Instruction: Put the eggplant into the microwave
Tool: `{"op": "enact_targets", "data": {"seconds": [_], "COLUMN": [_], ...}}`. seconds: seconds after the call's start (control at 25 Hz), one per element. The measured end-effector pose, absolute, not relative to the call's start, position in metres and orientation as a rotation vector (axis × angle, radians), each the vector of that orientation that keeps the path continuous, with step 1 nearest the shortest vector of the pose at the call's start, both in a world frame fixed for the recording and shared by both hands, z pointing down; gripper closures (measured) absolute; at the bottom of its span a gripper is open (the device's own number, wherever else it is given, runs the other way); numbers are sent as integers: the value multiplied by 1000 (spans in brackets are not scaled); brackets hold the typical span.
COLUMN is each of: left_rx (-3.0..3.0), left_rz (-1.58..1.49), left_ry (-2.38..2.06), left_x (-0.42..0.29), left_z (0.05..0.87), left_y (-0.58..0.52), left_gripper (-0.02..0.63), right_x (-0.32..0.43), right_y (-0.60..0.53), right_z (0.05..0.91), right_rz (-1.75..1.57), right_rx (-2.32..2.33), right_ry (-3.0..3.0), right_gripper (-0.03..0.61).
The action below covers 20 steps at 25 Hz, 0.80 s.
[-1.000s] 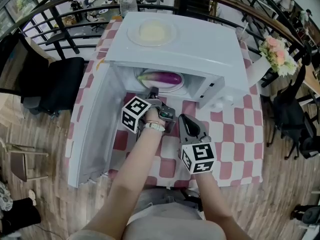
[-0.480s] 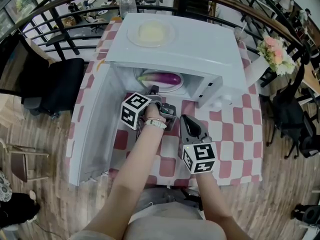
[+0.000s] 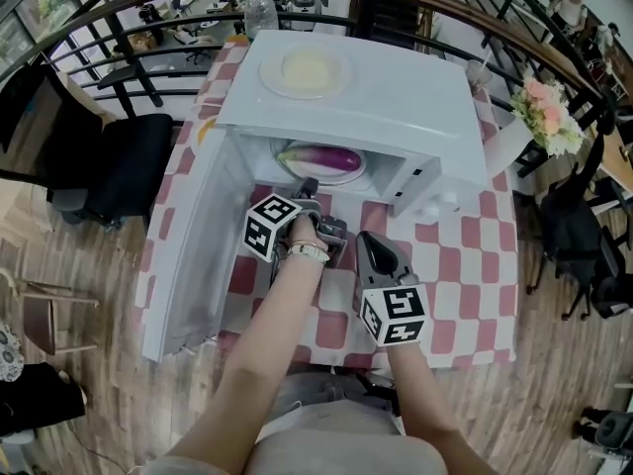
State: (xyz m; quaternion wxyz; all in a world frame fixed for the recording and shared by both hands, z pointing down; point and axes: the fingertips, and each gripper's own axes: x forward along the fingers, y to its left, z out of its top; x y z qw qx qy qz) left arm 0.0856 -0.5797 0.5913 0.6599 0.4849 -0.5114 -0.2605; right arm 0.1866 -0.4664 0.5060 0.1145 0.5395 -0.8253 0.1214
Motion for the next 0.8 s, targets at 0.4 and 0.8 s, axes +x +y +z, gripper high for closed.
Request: {"op": "enact_targets", "data": {"seconds": [0.4, 0.8], "left_rx": [1096, 1242], "left_rz": [-566, -599], "left_ry": [-1132, -1003], "left_x": [81, 78], "left_z": [594, 549], "left_y": [-578, -551], "left_gripper": [347, 339], "right_x": [187, 180], "right_y": [-465, -462], "right_z": [499, 479], "right_rz": [397, 378], "right_rx": [1568, 1530], "right_ry": [-2400, -2446], "right_gripper": [554, 554]}}
